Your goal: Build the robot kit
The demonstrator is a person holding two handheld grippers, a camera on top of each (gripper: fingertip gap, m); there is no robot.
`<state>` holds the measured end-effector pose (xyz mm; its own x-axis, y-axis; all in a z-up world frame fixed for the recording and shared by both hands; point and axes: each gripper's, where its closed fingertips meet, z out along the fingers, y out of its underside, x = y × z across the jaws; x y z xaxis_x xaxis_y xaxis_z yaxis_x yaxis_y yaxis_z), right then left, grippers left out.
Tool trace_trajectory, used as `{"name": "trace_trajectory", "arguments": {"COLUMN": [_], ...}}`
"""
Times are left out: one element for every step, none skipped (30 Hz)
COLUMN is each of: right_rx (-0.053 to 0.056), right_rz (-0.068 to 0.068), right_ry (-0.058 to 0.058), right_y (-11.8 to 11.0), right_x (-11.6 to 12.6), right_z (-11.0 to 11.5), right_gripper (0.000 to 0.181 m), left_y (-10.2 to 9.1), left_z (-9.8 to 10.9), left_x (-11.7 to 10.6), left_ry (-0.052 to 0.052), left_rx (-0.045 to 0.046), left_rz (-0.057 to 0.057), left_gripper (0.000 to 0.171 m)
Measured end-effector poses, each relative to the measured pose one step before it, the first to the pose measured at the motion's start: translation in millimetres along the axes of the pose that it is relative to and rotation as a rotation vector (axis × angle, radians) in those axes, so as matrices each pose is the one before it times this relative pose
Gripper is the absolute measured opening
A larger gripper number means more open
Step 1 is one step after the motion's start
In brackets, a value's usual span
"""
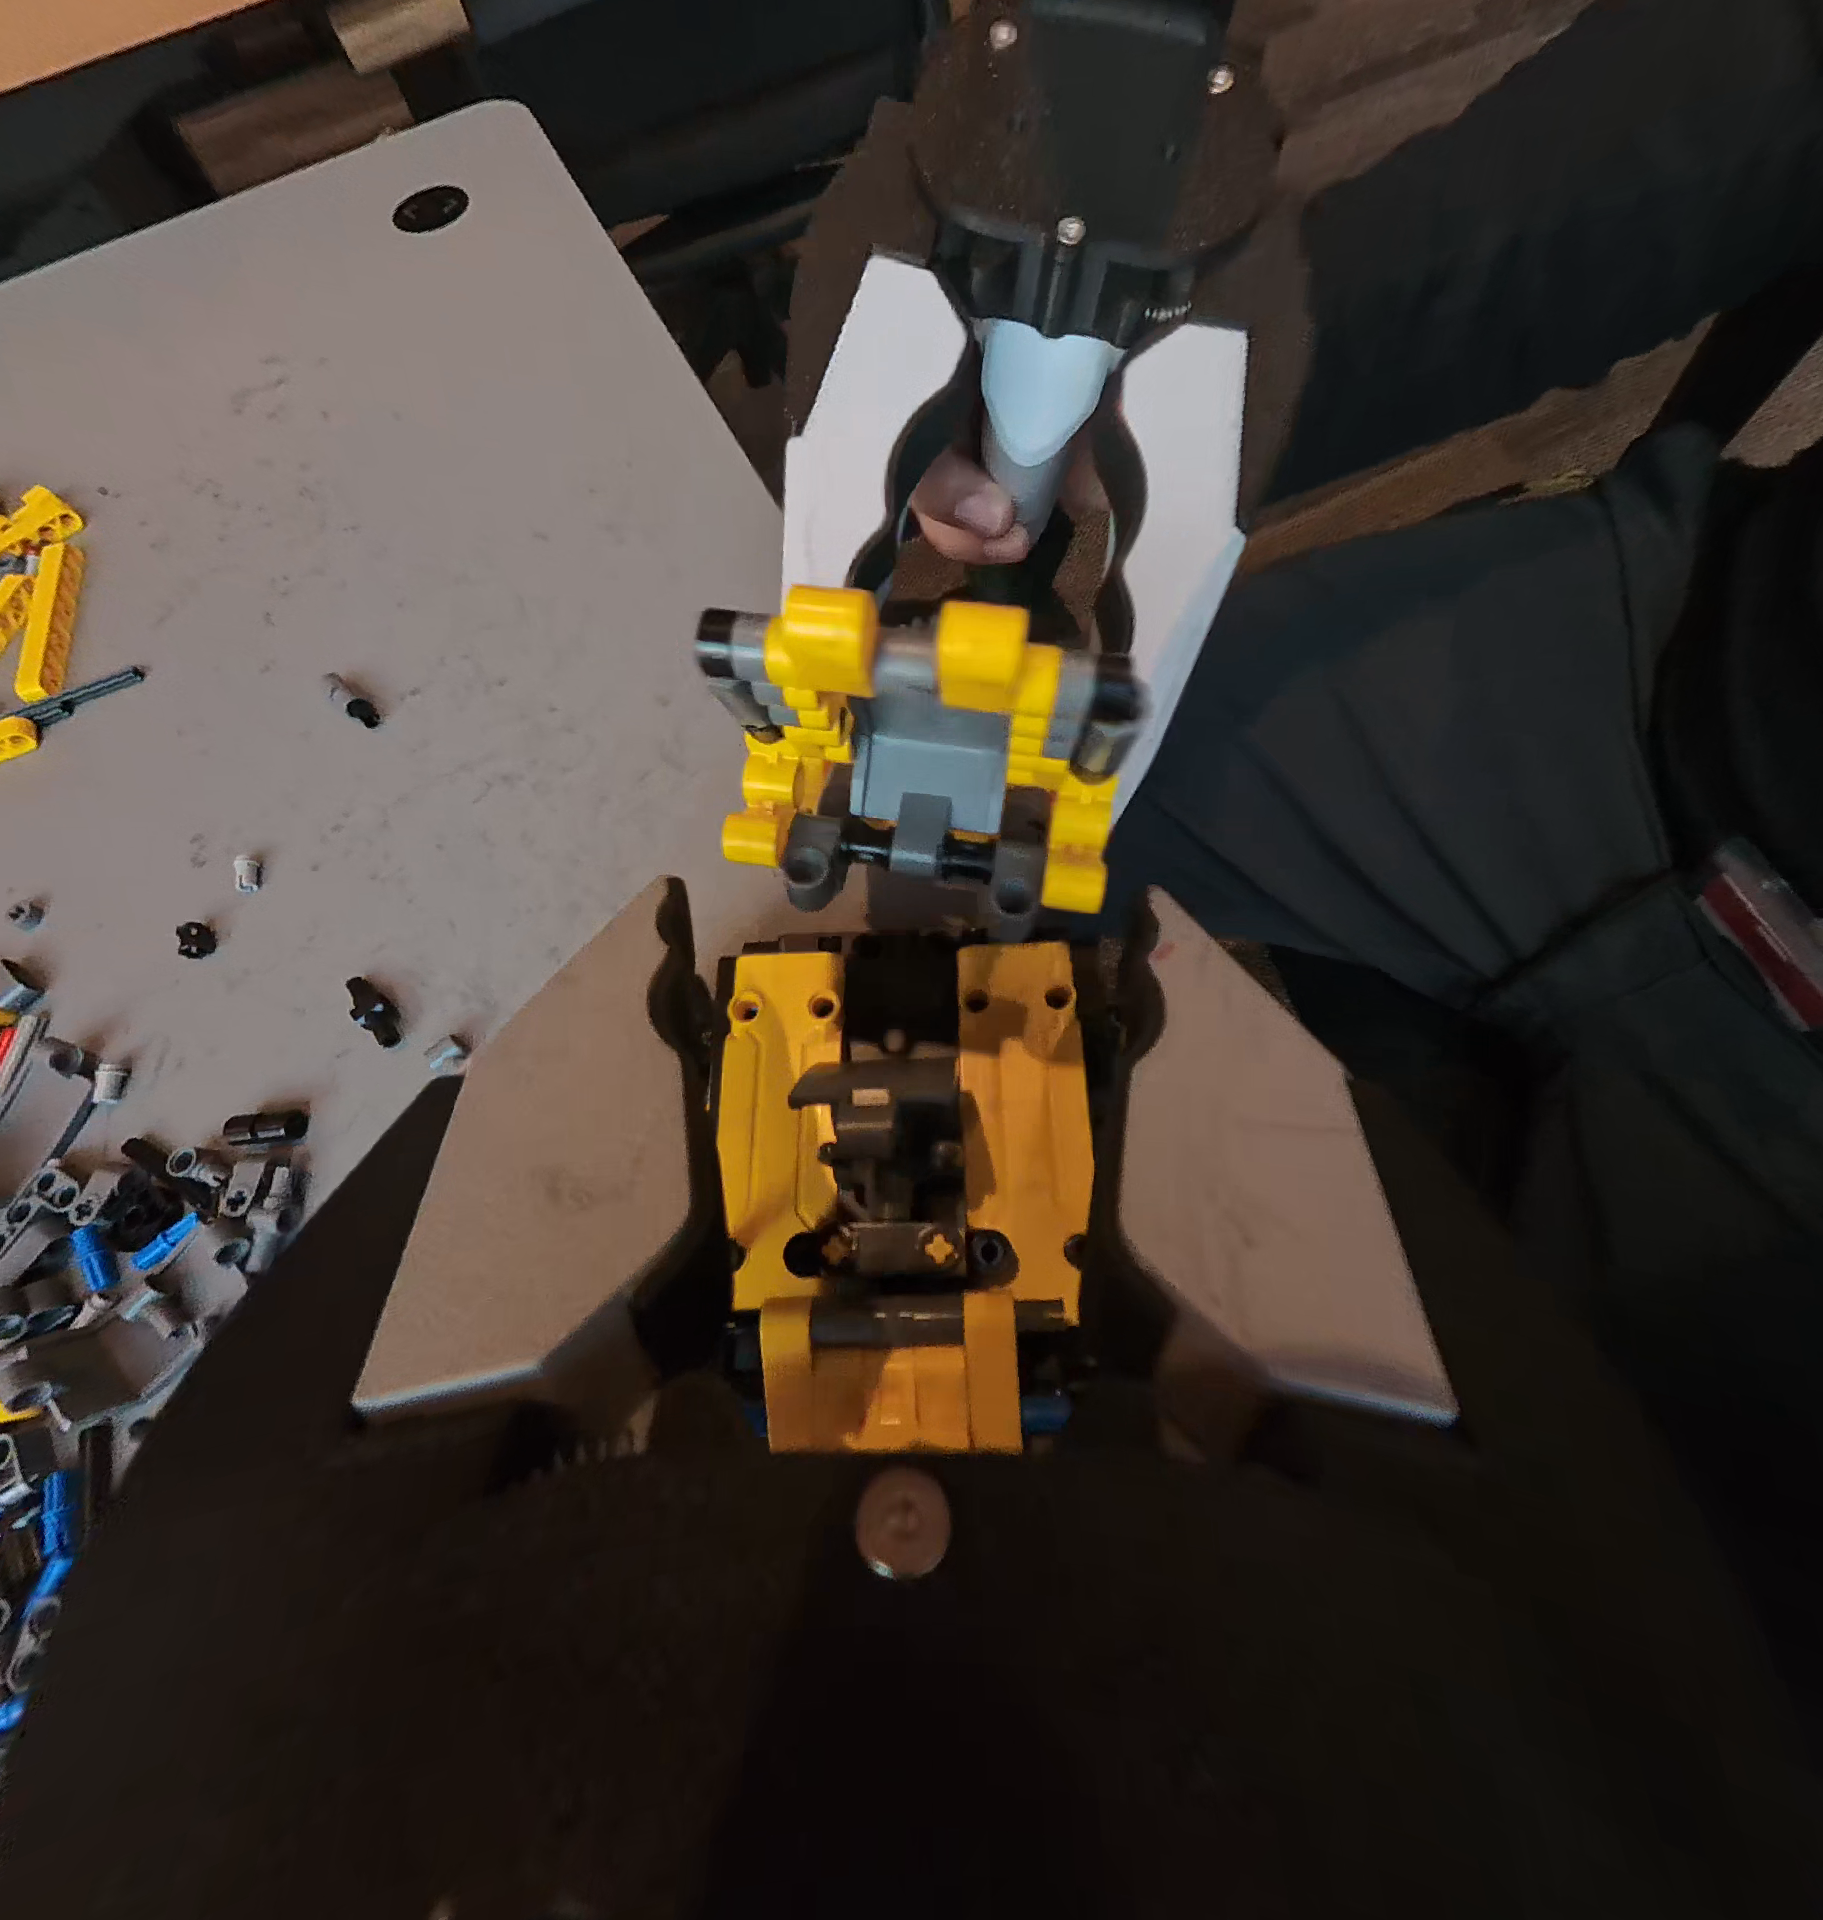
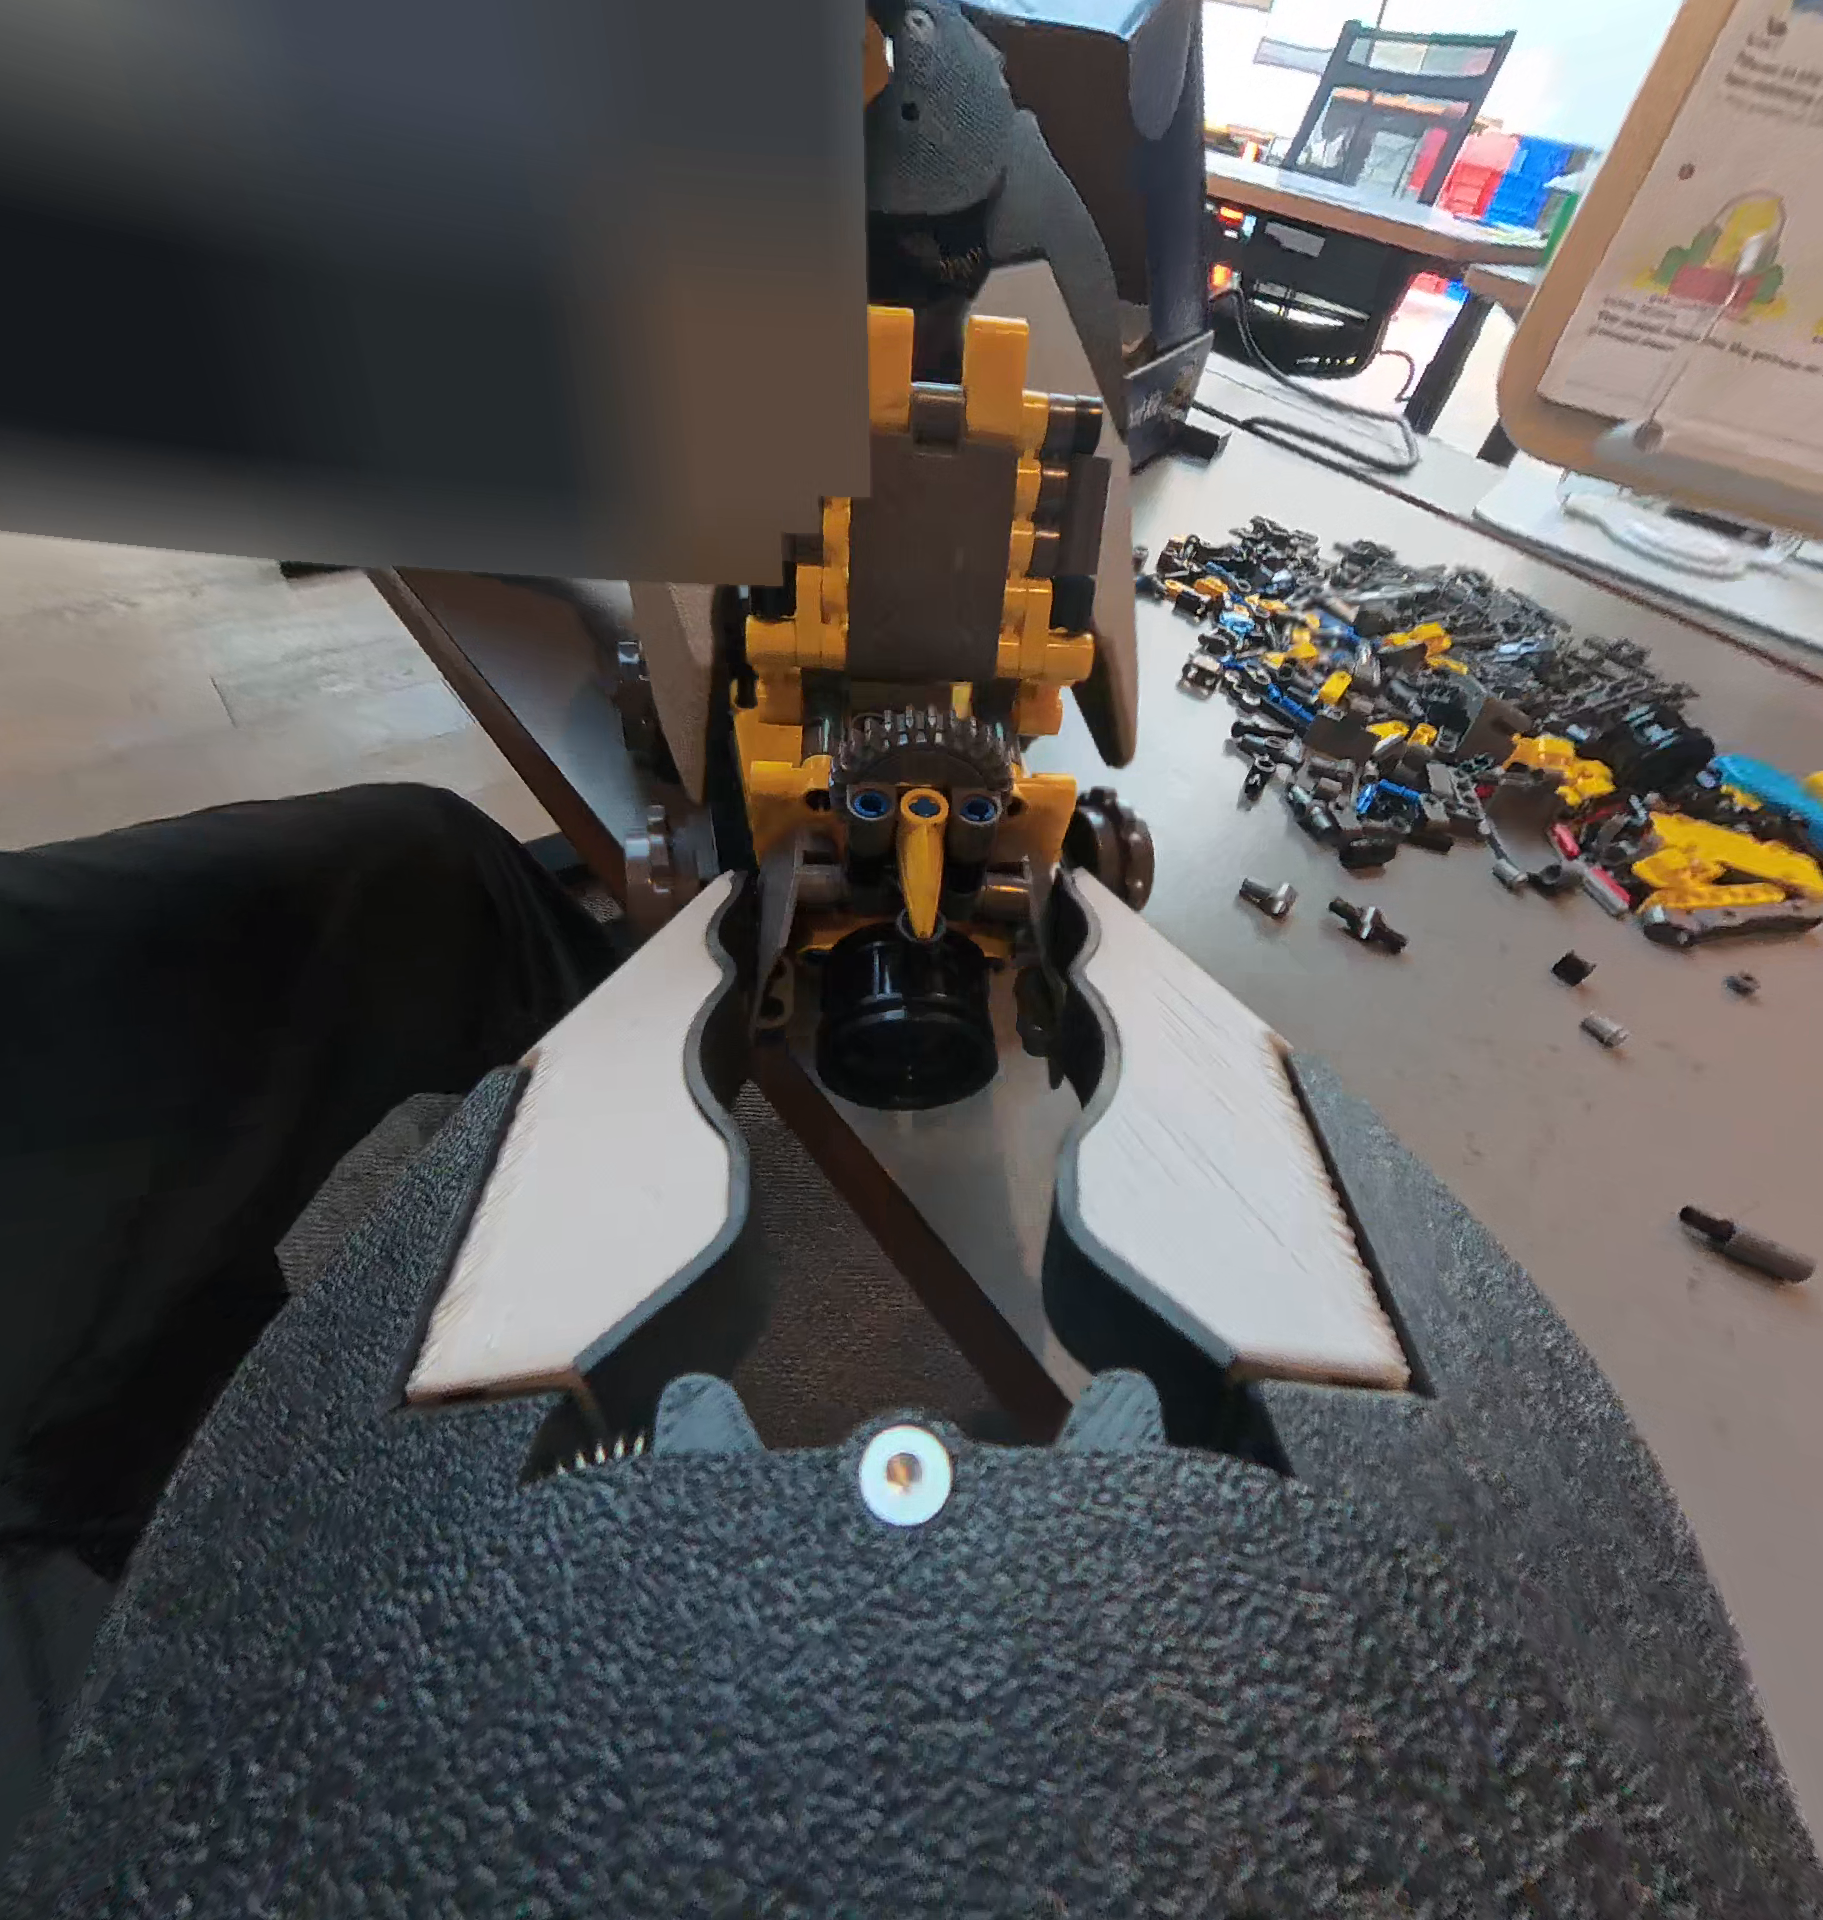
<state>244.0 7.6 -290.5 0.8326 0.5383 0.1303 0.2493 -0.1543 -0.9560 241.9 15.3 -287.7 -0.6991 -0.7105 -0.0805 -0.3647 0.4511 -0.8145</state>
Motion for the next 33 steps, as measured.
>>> {"name": "trace_trajectory", "arguments": {"right_rx": [-0.0083, -0.0203, -0.0262, -0.0231, -0.012, 0.0035, 0.0018, -0.0041, 0.0083, 0.0193, 0.0255, 0.0229, 0.0133, 0.0115, 0.011, 0.0015, -0.0049, -0.0055, -0.0063, -0.0068, -0.0012, 0.0095, 0.0108, -0.0014, -0.0039, -0.0033, -0.0041, 0.0012, 0.0061, 0.0041, -0.0009, 0.0008, 0.0016], "right_rz": [-0.0375, -0.0365, -0.0295, -0.0244, -0.014, -0.002, 0.0011, -0.0086, -0.0081, 0.0012, 0.0074, 0.0097, 0.0109, 0.0148, 0.0073, -0.0006, 0.0026, 0.0094, 0.0155, 0.0141, -0.0011, -0.0211, -0.023, -0.0094, -0.0072, -0.0054, 0.0005, 0.0046, -0.0009, -0.0045, -0.0015, -0.0033, -0.0061], "right_ry": [0.0047, 0.0045, 0.0072, 0.0117, 0.0026, -0.0107, -0.0017, 0.0063, 0.0022, 0.0018, 0.0001, -0.0035, -0.0041, -0.0052, -0.0014, 0.0071, 0.0127, 0.0053, -0.0006, 0.0008, 0.0036, 0.008, -0.0056, 0.0025, -0.0021, -0.0008, -0.0019, -0.0067, 0.0002, 0.0024, -0.0006, -0.0007, -0.0004], "right_y": [-5.07, -2.98, -0.93, -0.05, -0.74, -2.78, -2.72, -1.31, -2.34, -3.37, -3.91, -2.73, -0.25, 0.32, 0.25, 1.32, 2.64, 3.28, 3.36, 2.8, 1.42, -0.78, -2.09, -0.98, -0.28, 0.44, 0.92, -0.1, -0.84, -0.52, 0.02, -0.09, -0.17], "right_x": [-1.92, -1.17, 0.34, 1.42, 0.55, -1.65, -0.36, 0.37, -0.54, -0.11, -0.06, -0.17, 0.35, 0.34, 0.69, 1.7, 2.43, 1.42, 0.67, 0.57, 0.22, -0.04, -2.49, -0.81, -0.79, -0.02, 0.36, -0.49, 0.04, 0.17, -0.2, -0.41, -0.41], "right_z": [-0.16, 0.43, 0.74, 0.61, 0.3, -0.12, -0.42, -0.62, -1.01, -1.36, -1.09, -0.43, 0.37, 0.11, -0.21, 0.17, 0.71, 1.13, 1.51, 0.98, 0.07, -0.86, -0.14, 1.01, 1.44, 1.6, 1.57, 1.03, 0.34, 0.36, 0.53, 0.63, 0.72], "right_gripper": [0.055, 0.055, 0.055, 0.055, 0.055, 0.055, 0.055, 0.055, 0.055, 0.055, 0.055, 0.055, 0.054, 0.048, 0.046, 0.048, 0.053, 0.06, 0.07, 0.078, 0.076, 0.065, 0.06, 0.059, 0.059, 0.059, 0.059, 0.06, 0.059, 0.059, 0.059, 0.059, 0.059], "left_y": [-4.2, -5.8, -6.35, -5.67, -3.65, -0.67, 0.63, -0.31, -0.7, -0.96, -1.2, -1.17, -0.23, 0.63, 0.41, 0.02, 0.1, -0.26, -0.94, -0.37, -0.35, -0.7, -0.73, -1.19, -1.09, -1.51, -1.41, -0.64, -0.43, -0.56, 0.09, 0.52, 0.44], "left_z": [-1.36, -2.27, -2.49, -1.97, -0.93, 0.17, 0.72, -0.14, -0.71, -1.04, -0.89, -0.33, 0.03, 0.52, 0.94, 1.03, 0.52, -0.03, -0.81, -1.05, -0.99, -0.55, -0.46, -0.44, -0.17, -0.23, -0.27, -0.05, -0.44, -0.53, -0.2, 0.01, 0.03], "left_x": [0.74, 1.83, 3.09, 2.99, 1.88, -0.46, -0.48, -0.37, 0.87, 0.51, -0.03, -0.1, -0.05, 0.62, 0.45, 0.44, -0.16, -1.02, -1.48, -0.59, -0.33, -0.2, -0.24, 0.82, 0.6, 0.22, 0.0, 0.39, -0.11, -0.02, 0.12, 0.2, 0.29], "left_ry": [0.0052, 0.0089, 0.0147, 0.0119, 0.0033, -0.0125, -0.0126, -0.0097, 0.0005, -0.0012, -0.0078, -0.0096, -0.0069, -0.0055, -0.0084, -0.005, -0.0037, -0.0047, -0.0044, 0.0036, 0.0027, -0.0002, -0.0028, 0.0025, 0.002, -0.0021, -0.0026, 0.0021, -0.0005, -0.001, 0.0019, 0.0036, 0.0035], "left_rx": [0.01886, 0.0295, 0.03383, 0.03068, 0.01793, 0.00131, -0.00406, 0.00302, 0.00664, 0.0079, 0.01098, 0.00907, 0.00054, -0.00459, -0.00206, -0.00054, -0.00084, 0.00437, 0.00953, 0.00687, 0.00762, 0.01, 0.0075, 0.00716, 0.00551, 0.0086, 0.00746, 0.00336, 0.00325, 0.00584, 0.0007, -0.00176, -0.00092], "left_rz": [-0.0016, 0.0007, 0.0029, 0.0053, 0.0089, 0.0145, 0.0195, 0.0164, 0.014, 0.0186, 0.0292, 0.0265, 0.0208, 0.0285, 0.0246, 0.0121, 0.0029, -0.0021, -0.0068, -0.007, -0.0044, 0.002, 0.0078, 0.0085, 0.0041, 0.0055, 0.0042, 0.0008, 0.0011, 0.0031, -0.0016, -0.0038, -0.0019], "left_gripper": [0.078, 0.078, 0.076, 0.075, 0.071, 0.066, 0.066, 0.065, 0.065, 0.064, 0.064, 0.064, 0.064, 0.063, 0.063, 0.063, 0.063, 0.063, 0.063, 0.063, 0.063, 0.063, 0.064, 0.063, 0.063, 0.063, 0.063, 0.063, 0.063, 0.063, 0.063, 0.063, 0.063]}}
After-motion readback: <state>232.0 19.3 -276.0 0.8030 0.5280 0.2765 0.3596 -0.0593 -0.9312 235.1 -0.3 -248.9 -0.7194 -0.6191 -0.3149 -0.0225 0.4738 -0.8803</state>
